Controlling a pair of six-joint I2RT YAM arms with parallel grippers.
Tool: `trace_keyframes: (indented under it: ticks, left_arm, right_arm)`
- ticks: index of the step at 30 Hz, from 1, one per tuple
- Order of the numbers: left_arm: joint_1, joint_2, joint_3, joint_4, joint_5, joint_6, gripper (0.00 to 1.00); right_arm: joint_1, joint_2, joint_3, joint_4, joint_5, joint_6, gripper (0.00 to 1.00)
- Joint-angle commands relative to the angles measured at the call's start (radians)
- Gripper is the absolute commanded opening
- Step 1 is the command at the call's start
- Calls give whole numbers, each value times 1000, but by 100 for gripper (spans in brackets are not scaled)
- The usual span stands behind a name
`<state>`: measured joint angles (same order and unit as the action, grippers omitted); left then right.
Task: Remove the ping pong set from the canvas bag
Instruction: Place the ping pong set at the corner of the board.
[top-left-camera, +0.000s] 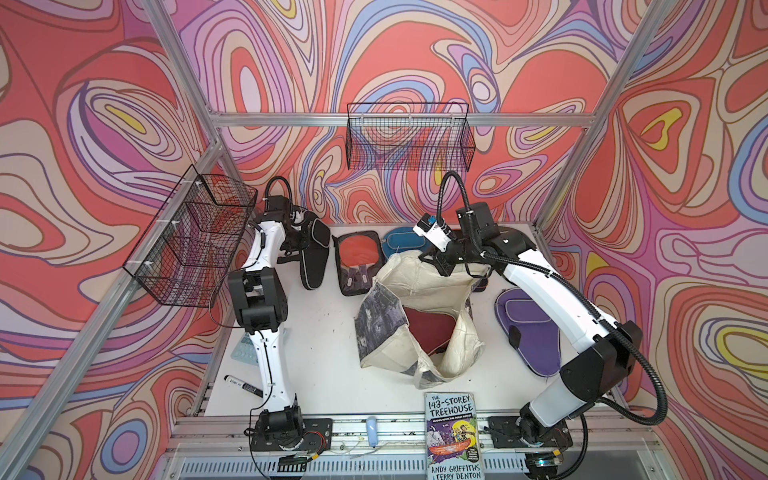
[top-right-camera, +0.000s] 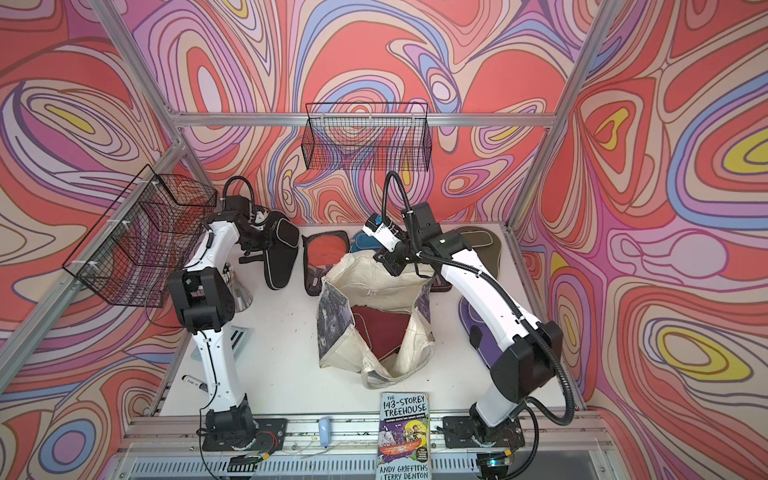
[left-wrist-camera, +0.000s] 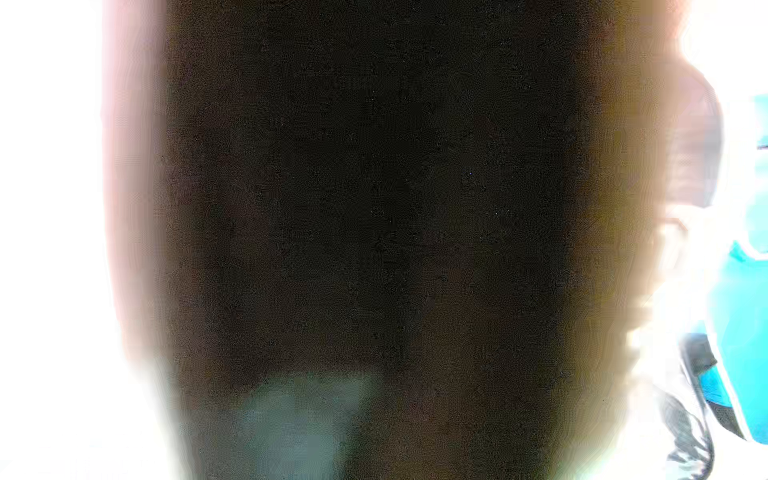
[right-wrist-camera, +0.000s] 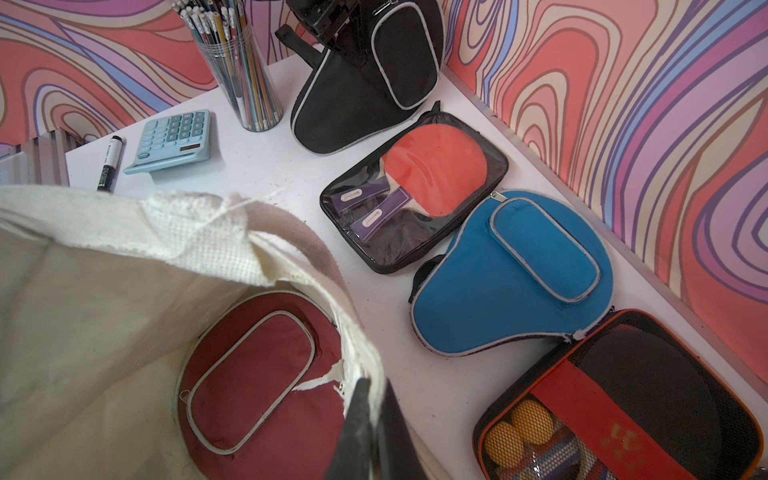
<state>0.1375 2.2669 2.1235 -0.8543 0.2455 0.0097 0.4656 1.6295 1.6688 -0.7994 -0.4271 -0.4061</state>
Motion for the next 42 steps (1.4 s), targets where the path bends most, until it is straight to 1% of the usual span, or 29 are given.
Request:
trace_keyframes:
  ticks: [1,6,12,16,21,28,37,42]
  left_arm:
    - [7,29,35,-38,-63,41,43]
    - [7,41,63,-60,-99,53,51]
    - [7,66,93,-79,-137,80,56]
    - [8,84,95,-80,-186,104,60]
    - [6,91,93,-77,-219,116,62]
    - [7,89,95,-65,-241,124,73]
    - [4,88,96,-61,-261,131,74]
    - [-23,17,85,-57,-254,137,77]
  right_arm:
    - [-5,-21,3,-34,13,-18,0]
    - [-5,-20,5,-35,16,-17,0]
    - [-5,-27,-2,-37,23,-13,0]
    - [-4,-35,-6,-40,30,-13,0]
    - [-5,-38,-5,-41,32,-11,0]
    - [-4,-39,-3,-46,33,-10,0]
    - [-4,-42,-7,-44,36,-12,0]
    - [-4,-47,-3,-44,37,-13,0]
